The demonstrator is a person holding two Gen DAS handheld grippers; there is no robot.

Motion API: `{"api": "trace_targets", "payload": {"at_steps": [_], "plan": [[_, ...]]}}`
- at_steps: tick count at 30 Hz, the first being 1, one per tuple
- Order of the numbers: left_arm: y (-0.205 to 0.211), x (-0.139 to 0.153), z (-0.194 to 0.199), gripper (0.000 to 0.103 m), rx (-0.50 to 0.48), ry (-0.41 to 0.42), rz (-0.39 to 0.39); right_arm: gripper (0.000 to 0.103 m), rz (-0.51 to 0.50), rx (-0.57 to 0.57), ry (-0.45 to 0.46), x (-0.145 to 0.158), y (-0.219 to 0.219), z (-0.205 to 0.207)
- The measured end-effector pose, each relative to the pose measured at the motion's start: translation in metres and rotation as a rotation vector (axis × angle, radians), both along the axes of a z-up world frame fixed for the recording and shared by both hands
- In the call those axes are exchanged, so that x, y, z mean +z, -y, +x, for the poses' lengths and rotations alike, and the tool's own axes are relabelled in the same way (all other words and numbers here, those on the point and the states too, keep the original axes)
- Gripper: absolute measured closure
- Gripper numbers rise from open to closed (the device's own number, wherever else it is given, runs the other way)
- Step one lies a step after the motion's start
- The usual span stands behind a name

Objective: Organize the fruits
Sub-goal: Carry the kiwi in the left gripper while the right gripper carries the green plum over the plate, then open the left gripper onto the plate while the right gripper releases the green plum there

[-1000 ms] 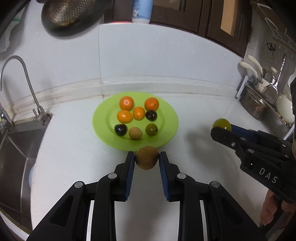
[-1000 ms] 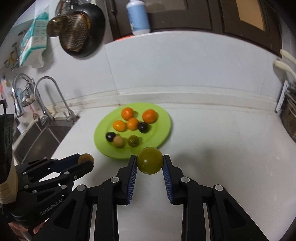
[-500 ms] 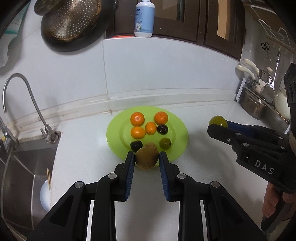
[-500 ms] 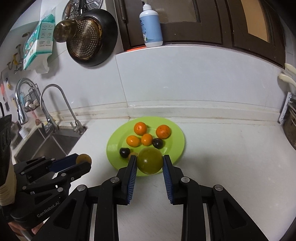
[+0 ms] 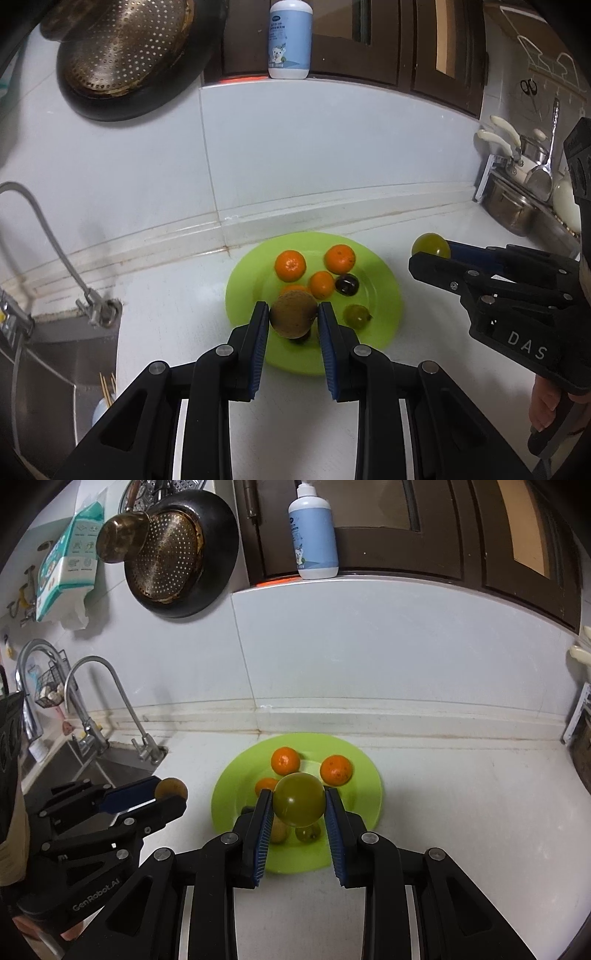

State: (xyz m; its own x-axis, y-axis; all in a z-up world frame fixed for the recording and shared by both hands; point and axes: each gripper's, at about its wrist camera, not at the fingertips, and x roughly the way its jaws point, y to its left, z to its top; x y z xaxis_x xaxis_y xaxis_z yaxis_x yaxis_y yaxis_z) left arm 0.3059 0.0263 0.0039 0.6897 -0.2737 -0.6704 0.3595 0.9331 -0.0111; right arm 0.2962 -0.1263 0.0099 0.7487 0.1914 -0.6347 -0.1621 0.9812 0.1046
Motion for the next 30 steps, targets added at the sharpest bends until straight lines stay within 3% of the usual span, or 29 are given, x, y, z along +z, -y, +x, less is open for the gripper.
{"api": "trace_targets", "payload": {"at_steps": [18,28,30], "plan": [[-0.01,-0.054,0.088,0.076,-0.121,-0.122,0.055,0.074,-0.04,0.023,-0.137,-0.047,-0.026,0.072],[0.0,-0.081,0.097,0.076,-0.171,-0.181,0.073,0.074,-0.018,-0.013,-0.217,-0.076,-0.021,0.085],[-0.001,-0.082,0.097,0.07,-0.164,-0.181,0.081,0.074,-0.014,-0.018,-0.222,-0.079,-0.021,0.086]]}}
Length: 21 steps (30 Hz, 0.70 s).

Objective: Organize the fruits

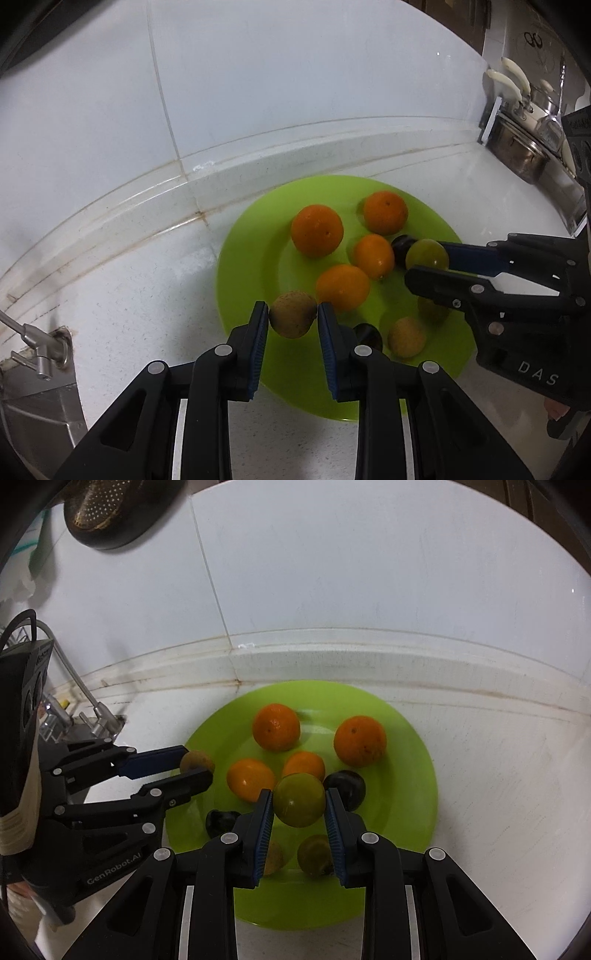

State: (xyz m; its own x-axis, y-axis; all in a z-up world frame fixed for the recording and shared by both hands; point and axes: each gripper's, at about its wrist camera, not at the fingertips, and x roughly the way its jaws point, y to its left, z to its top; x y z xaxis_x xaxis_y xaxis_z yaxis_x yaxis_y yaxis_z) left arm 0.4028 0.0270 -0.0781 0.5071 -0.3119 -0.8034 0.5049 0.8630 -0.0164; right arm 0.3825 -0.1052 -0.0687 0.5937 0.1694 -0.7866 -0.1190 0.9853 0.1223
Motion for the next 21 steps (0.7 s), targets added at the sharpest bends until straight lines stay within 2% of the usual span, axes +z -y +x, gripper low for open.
{"api": "trace_targets", "payload": {"at_steps": [2,3,4,6,9,12,16,19,21], "plan": [[-0.001,0.002,-0.002,0.063,0.008,0.004,0.001,0.07,-0.004,-0.013,-0.002,-0.001,0.0,0.0],[-0.002,0.004,-0.004,0.061,0.011,0.007,-0.002,0.063,-0.005,-0.017,-0.002,-0.001,0.0,-0.002],[-0.002,0.005,-0.006,0.061,0.012,0.011,-0.005,0.062,-0.008,-0.022,0.002,-0.001,0.0,-0.003],[-0.001,0.01,-0.012,0.061,0.029,0.021,0.011,0.062,-0.017,-0.018,0.012,0.001,-0.001,-0.007],[-0.007,0.018,-0.022,0.054,0.068,0.032,-0.002,0.062,-0.03,-0.031,0.03,0.006,0.001,-0.017],[-0.011,0.031,-0.036,0.053,0.108,0.054,-0.025,0.062,-0.028,-0.051,0.052,0.014,0.005,-0.031],[-0.011,0.053,-0.062,0.049,0.151,0.12,-0.035,0.055,-0.029,-0.066,0.096,0.03,0.01,-0.053],[-0.012,0.069,-0.083,0.043,0.183,0.179,-0.03,0.054,-0.029,-0.069,0.133,0.044,0.012,-0.072],[-0.011,0.079,-0.099,0.038,0.203,0.212,-0.034,0.05,-0.029,-0.069,0.157,0.053,0.013,-0.085]]}}
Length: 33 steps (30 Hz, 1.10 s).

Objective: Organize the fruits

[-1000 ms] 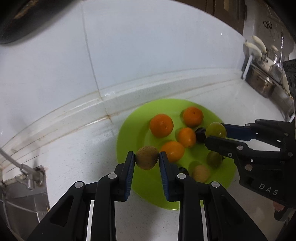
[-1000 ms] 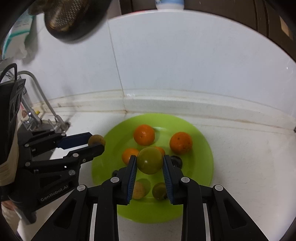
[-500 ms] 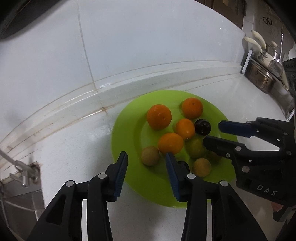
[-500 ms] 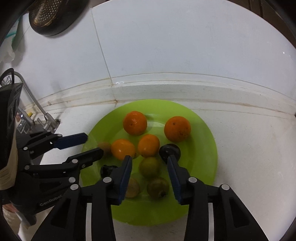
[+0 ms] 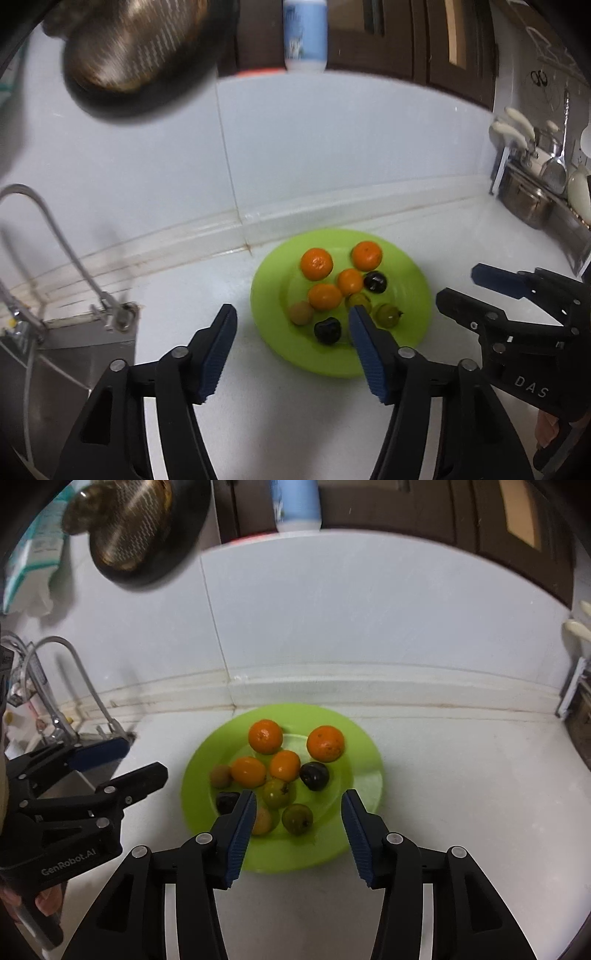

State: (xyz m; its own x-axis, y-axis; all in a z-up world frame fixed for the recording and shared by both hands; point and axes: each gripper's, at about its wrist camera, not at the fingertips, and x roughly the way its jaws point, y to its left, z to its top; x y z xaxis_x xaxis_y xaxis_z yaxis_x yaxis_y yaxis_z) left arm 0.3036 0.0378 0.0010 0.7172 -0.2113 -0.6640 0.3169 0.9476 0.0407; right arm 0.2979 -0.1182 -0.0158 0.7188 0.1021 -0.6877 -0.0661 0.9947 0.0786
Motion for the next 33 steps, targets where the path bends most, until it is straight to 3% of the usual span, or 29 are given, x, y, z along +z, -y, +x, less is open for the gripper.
{"api": "trace_targets", "payload": {"at_steps": [8,14,33], "plan": [[0.002,0.025,-0.065,0.023,0.08,0.08,-0.033,0.038,-0.005,-0.021,0.088,0.036,0.016,-0.061],[0.007,0.031,-0.111,0.016,0.125,0.105,-0.046,0.038,-0.015,-0.018,0.128,0.05,0.027,-0.108],[0.017,0.051,-0.23,0.012,0.162,0.17,-0.027,0.035,-0.027,0.012,0.183,0.07,0.04,-0.221]]}}
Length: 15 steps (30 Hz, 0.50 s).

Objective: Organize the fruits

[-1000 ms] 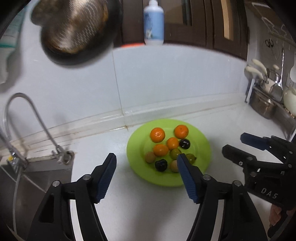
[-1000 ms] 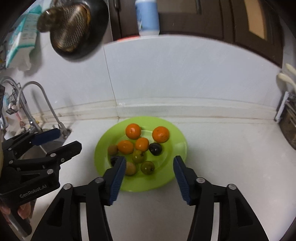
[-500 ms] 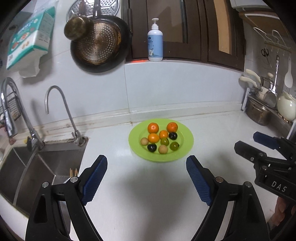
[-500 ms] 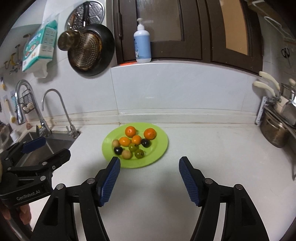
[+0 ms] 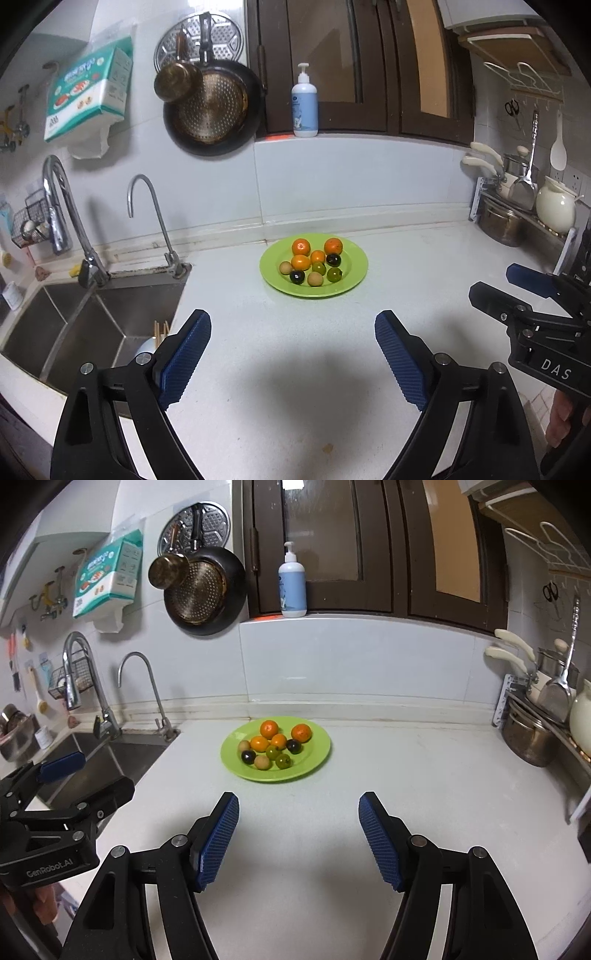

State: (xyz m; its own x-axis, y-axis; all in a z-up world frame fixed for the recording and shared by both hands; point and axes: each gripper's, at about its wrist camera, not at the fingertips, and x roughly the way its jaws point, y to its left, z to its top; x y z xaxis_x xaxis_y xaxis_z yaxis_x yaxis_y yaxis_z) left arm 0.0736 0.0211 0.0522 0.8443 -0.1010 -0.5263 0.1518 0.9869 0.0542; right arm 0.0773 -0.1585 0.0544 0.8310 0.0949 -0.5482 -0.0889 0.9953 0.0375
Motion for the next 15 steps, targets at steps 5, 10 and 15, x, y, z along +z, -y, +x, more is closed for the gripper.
{"api": "trace_targets", "payload": {"at_steps": [5,10,15], "plan": [[0.001,0.005,-0.025,0.008,0.002,0.034,0.004,0.035,0.008,-0.005,0.005,0.002,0.002,-0.019],[-0.001,0.007,-0.042,0.006,0.015,0.049,0.005,0.035,0.013,-0.005,0.013,0.003,0.002,-0.037],[-0.003,0.008,-0.056,0.004,0.032,0.056,0.007,0.035,0.008,0.0,0.017,0.003,0.0,-0.05]]}}
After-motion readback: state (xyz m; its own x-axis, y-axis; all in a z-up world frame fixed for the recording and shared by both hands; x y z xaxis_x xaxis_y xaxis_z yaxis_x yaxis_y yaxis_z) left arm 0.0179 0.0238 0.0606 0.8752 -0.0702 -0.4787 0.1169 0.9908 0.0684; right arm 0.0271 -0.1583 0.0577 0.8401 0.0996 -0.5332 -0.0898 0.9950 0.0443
